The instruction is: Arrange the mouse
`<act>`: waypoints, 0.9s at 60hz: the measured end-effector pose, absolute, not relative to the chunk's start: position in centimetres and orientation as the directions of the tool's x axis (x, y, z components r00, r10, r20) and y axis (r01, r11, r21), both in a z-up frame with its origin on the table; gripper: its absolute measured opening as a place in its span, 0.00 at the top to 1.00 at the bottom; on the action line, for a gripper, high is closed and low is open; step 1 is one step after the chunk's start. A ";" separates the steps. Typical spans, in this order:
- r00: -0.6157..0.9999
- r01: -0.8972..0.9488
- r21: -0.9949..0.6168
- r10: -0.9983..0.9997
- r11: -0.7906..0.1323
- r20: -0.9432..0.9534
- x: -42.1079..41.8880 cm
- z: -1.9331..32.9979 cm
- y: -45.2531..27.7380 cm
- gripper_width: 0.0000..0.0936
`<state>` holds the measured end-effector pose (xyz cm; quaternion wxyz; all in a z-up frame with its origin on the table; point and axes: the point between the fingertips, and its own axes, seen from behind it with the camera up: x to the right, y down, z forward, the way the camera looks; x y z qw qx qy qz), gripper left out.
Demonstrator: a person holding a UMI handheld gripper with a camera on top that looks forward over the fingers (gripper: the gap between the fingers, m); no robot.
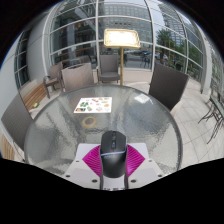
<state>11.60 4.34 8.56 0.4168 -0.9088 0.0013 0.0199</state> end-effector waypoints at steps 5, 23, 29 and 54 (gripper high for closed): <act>1.000 0.002 -0.705 0.022 -0.709 -0.019 12.3 3.6 2.6 0.70; 0.999 -0.008 -0.680 0.017 -0.733 -0.030 11.6 -1.6 0.6 0.64; 1.000 0.005 -0.674 0.024 -0.739 -0.019 11.7 -1.7 0.7 0.54; 0.999 0.041 -0.744 0.050 -0.667 0.010 9.3 10.4 -0.6 0.13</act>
